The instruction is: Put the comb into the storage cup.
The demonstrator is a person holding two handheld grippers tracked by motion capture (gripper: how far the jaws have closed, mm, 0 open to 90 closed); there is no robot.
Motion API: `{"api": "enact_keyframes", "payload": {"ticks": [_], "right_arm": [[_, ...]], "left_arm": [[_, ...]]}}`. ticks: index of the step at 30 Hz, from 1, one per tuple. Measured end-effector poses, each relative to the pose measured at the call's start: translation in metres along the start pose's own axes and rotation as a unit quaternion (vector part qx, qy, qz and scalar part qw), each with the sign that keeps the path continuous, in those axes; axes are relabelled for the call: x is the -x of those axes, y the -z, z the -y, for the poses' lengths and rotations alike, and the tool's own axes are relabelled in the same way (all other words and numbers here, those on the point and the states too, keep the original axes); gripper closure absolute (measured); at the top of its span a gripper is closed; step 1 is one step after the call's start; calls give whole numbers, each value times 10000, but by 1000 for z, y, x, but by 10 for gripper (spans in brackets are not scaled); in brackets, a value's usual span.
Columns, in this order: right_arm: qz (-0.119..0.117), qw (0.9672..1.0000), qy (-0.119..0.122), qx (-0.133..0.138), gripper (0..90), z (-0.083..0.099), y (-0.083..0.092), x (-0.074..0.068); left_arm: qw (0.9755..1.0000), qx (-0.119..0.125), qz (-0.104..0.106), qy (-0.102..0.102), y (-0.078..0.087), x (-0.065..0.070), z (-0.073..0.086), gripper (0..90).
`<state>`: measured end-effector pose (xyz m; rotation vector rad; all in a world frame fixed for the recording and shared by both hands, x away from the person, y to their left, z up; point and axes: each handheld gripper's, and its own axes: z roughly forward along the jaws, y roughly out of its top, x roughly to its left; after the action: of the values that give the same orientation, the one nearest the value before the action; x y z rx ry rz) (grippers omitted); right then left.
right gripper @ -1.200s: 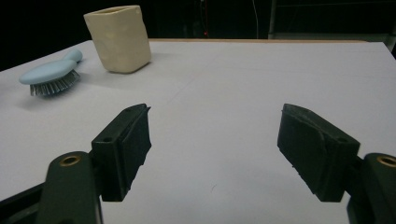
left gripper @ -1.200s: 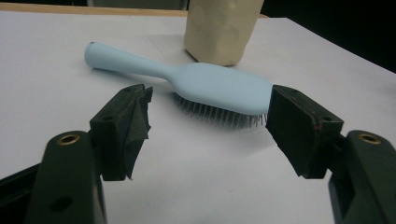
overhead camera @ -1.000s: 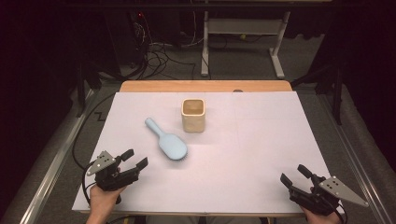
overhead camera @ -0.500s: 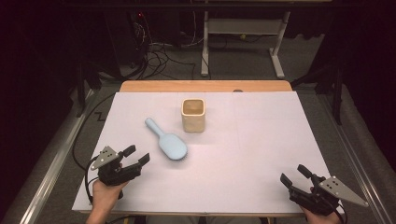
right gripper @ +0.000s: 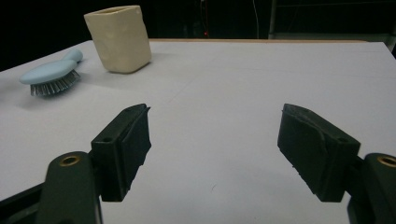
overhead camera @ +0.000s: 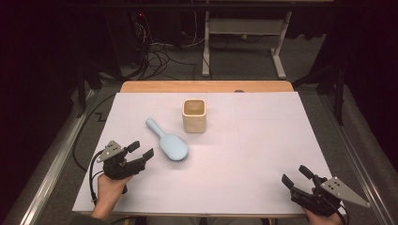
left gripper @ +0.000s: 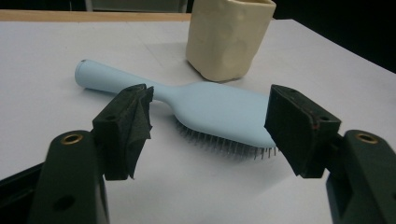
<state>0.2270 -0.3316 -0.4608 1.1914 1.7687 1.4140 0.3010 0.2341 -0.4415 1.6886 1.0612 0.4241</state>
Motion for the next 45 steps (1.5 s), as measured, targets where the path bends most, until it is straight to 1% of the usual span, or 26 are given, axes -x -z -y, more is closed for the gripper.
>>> {"api": "enact_keyframes", "payload": {"ticks": [9, 10, 11, 17, 25, 31, 32, 34, 36, 45], "right_arm": [[-8, 10000, 6, 2, 258, 0, 0, 0], [-4, 10000, 16, -10, 259, 0, 0, 0], [3, 10000, 18, -19, 260, 0, 0, 0], [7, 10000, 25, -18, 260, 0, 0, 0], [-12, 10000, 49, -11, 260, 0, 0, -1], [-30, 10000, 55, -9, 259, 0, 0, -1], [-35, 10000, 63, -19, 259, 0, -1, -1], [-33, 10000, 67, -16, 259, 0, -1, -1], [13, 10000, 65, 22, 260, 0, 0, -1], [6, 10000, 34, 29, 259, 0, 0, 0]], "left_arm": [[10000, -7, -10, -39, -5, 0, -6, 320], [10000, -7, -37, -52, -6, 0, -6, 321], [9999, 24, -106, -79, -8, 0, -8, 321], [9999, 44, -127, -100, -12, 0, -13, 320], [9998, -4, -145, -150, -21, 1, -19, 324], [9997, -44, -185, -152, -28, 0, -27, 329], [9998, -64, -186, -89, -28, 0, -31, 343], [9998, -58, -186, -72, -29, 0, -32, 350], [9997, -56, -219, -117, -31, -1, -36, 352], [9994, -92, -294, -145, -41, -4, -46, 349]]}}
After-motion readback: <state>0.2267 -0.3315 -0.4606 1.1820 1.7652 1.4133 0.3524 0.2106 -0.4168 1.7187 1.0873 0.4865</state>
